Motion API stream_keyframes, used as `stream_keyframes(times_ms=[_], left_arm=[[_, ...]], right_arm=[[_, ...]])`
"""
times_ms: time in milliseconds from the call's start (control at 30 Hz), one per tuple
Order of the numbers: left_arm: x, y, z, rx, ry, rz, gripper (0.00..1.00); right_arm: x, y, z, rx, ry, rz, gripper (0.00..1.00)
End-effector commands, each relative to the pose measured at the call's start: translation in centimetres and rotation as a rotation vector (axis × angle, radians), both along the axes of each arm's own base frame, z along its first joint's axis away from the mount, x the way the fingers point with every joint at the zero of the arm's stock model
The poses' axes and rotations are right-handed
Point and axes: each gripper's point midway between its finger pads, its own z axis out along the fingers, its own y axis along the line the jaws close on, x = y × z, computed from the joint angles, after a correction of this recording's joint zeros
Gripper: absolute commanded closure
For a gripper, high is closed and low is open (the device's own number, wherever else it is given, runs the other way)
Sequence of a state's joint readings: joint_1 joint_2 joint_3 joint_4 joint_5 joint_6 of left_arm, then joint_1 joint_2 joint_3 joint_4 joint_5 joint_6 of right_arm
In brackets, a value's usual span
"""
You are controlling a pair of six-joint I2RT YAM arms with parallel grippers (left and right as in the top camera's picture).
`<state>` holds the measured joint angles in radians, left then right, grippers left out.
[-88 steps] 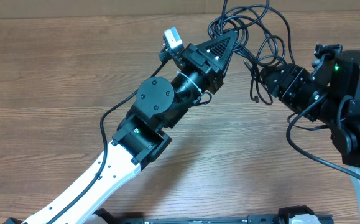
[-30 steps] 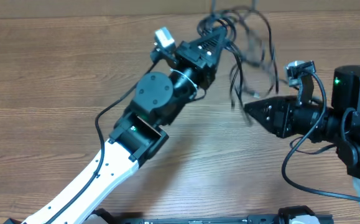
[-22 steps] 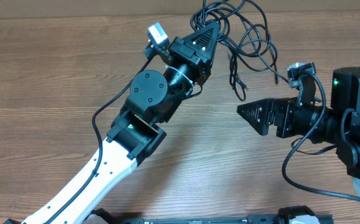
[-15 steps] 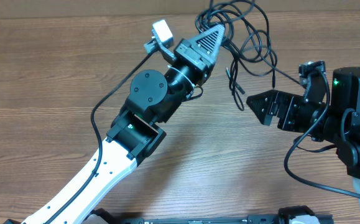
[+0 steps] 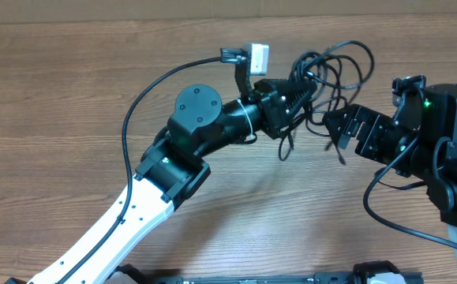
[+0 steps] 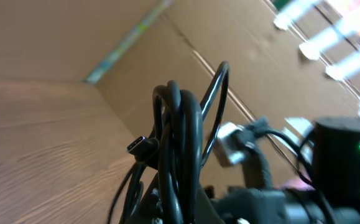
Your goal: Untangle cables
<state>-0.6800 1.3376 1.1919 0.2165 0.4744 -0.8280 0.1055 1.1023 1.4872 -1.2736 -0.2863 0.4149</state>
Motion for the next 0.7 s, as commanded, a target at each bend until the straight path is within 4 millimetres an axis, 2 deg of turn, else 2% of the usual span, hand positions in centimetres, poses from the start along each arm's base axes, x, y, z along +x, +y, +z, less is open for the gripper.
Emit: stream_keyframes(times_ms=[0,300,500,667], left_arm=[[-1.9,-0.3,2.1,-0.017,-0.089,-0.095,0.96],[-2.9,-0.7,1.7,-0.061,0.082,-0.170,0.96],[-3.1,-0.8,-0.6,-0.028,0.261,-0.188,0.96],[-3.4,-0.9,-0.7,-0.027,0.270,-0.205,0.96]], right_arm=[[0.0,-1.5,0.1,-0.066,-0.020,-0.057,0.01],[0.6,-2.8,0.2,-0.126,-0.042,-0.116,0.01],[1.1,-3.4,0.5,-0.144,-0.064,-0.148,0.02],[1.1,-3.9,0.4,-0.157,-0.060,-0.173,0.05]])
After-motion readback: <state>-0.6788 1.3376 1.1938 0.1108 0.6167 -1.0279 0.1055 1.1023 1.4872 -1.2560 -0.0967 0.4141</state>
